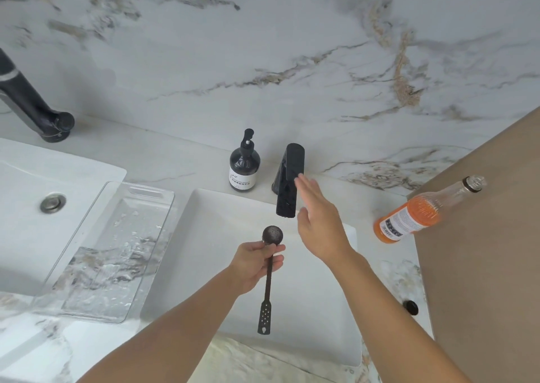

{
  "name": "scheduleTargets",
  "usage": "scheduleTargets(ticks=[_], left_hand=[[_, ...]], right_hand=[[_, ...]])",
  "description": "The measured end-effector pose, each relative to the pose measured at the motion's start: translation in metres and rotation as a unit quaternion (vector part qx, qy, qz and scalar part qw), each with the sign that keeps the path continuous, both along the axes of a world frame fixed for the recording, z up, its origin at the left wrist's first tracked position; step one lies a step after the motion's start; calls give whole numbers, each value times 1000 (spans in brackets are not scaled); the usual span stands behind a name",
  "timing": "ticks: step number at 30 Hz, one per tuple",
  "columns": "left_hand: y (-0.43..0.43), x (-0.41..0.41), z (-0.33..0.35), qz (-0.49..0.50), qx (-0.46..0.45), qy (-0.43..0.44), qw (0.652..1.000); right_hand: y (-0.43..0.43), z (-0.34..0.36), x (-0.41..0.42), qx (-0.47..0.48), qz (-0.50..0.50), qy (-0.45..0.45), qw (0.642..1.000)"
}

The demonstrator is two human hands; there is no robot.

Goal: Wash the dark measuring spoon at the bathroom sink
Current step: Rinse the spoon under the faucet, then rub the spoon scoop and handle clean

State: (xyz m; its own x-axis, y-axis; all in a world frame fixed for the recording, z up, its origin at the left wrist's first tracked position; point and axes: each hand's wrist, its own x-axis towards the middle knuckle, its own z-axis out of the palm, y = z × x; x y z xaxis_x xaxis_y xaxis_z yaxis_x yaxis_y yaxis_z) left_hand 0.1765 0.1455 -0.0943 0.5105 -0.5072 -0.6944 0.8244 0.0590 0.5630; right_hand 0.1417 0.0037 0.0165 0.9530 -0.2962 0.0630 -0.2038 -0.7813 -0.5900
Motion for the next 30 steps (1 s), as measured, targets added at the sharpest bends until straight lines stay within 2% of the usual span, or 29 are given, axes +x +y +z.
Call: scheduleTargets(ticks=[2,3,5,6,7,12,17,20,26,30], left_hand=[[6,-7,6,-7,-2,-18,1000],[8,-12,10,-13,0,-30,999],[14,-22,20,-35,14,-64,997],[17,-28,25,-48,22,-81,995],[19,-32,29,-57,26,-93,994],[35,-48,52,-69,-10,-93,993],[59,-60,58,-132,-42,-96,986],[70,-63,57,-138,-60,-74,986],[63,-46,76,-47,-170,-22,984],[56,-32,89,-29,-167,-35,985]], right_hand=[[4,-9,-18,125,-144,-34,981],[7,-14,-27,226,-198,1,954],[20,-25,-44,456,-205,116,858],[26,-28,-51,528,-195,151,813],[29,-28,-55,564,-194,154,788],[23,-12,-55,554,-221,84,798],[11,18,-52,640,-198,26,742],[6,40,-49,663,-151,-13,733],[4,89,-47,666,-37,-68,742],[4,118,-50,667,34,-94,738]])
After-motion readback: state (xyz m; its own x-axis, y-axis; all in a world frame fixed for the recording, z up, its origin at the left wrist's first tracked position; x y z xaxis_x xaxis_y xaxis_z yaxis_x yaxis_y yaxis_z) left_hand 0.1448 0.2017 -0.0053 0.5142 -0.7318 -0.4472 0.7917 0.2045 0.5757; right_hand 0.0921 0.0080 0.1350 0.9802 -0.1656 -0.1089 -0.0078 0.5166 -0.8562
